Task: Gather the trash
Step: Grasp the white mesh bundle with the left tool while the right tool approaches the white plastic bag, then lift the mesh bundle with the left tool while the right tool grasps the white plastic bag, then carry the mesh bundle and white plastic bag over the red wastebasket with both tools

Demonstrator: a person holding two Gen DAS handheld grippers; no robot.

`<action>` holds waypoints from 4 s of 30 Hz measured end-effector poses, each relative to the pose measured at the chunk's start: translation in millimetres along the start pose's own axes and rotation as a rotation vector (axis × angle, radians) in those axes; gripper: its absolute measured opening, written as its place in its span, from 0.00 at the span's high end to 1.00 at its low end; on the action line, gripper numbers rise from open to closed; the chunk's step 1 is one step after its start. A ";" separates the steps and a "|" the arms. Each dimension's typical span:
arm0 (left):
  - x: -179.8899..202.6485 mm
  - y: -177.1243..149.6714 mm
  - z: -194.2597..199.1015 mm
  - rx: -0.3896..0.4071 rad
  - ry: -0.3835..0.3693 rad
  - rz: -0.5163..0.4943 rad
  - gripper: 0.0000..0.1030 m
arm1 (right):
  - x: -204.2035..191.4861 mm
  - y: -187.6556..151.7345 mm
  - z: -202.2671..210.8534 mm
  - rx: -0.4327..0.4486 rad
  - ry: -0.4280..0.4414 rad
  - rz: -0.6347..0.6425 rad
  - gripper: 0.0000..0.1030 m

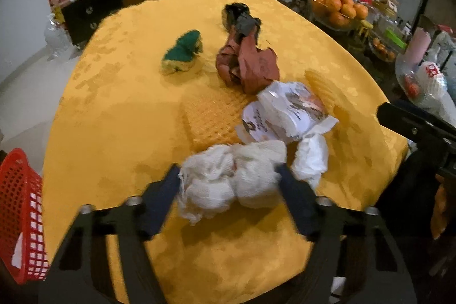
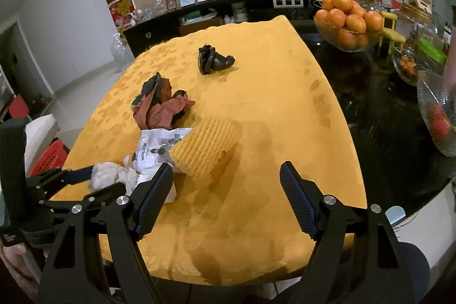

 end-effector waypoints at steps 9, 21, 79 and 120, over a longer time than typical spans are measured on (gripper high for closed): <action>-5.5 -4.5 8.0 0.021 -0.046 0.038 0.62 | -15.7 -3.5 -3.6 -0.004 0.022 0.051 0.27; -62.0 -4.4 64.1 0.126 0.087 0.161 0.64 | -60.2 -17.6 -16.0 -0.045 0.098 0.156 0.27; -84.7 -16.9 77.8 0.148 0.119 0.230 0.60 | -86.1 -26.7 -25.0 -0.073 0.111 0.228 0.62; -243.6 -56.0 189.4 0.284 0.574 0.473 0.60 | -286.2 11.8 -12.6 -0.030 0.425 0.377 0.62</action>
Point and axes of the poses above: each gripper's, at about its wrist camera, not at the fingertips, and z roughly against the way its jaws point, x to its right, y to its top, the point moved 3 cm from there along -z, roughly the way its jaws point, and after that the axes turned 8 degrees about x, right-handed, at the moved point
